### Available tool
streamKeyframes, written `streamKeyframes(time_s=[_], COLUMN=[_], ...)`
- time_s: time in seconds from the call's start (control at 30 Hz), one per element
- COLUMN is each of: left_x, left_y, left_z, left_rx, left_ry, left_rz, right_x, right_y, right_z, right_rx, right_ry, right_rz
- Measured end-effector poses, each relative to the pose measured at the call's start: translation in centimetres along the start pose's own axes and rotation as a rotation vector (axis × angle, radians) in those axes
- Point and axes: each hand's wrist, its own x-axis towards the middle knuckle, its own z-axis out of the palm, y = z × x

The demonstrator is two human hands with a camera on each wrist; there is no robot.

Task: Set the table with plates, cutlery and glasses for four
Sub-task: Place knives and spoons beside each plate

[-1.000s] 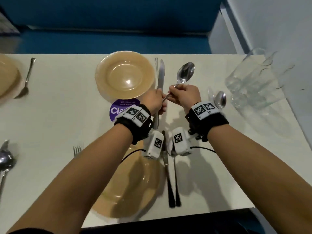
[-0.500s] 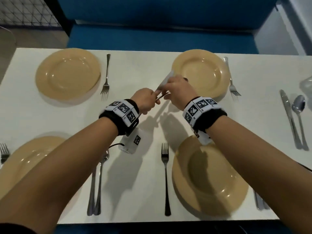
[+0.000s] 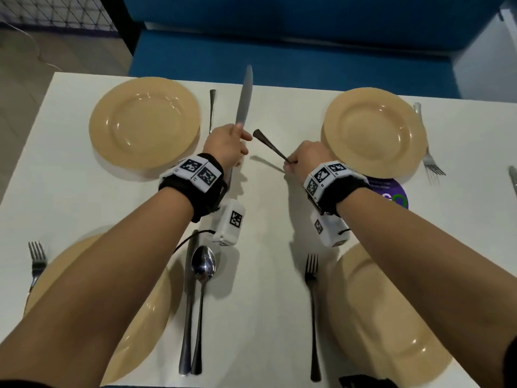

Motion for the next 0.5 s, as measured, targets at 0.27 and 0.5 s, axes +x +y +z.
streamKeyframes(time_s=[0.27,0.5], left_x=[-0.4,-0.4], left_y=[0.6,1.4], left_z=[1.7,2.3], left_rx=[-0.293,-0.110], left_ry=[-0.184,-0.190], left_rz=[-0.157,-0.084], right_x=[1.1,-0.2], right_y=[-1.2,-1.1], right_z=[1.7,0.6], right_rx=[0.099,0.264], right_ry=[0.067,0.401], right_rz=[0.027,-0.312])
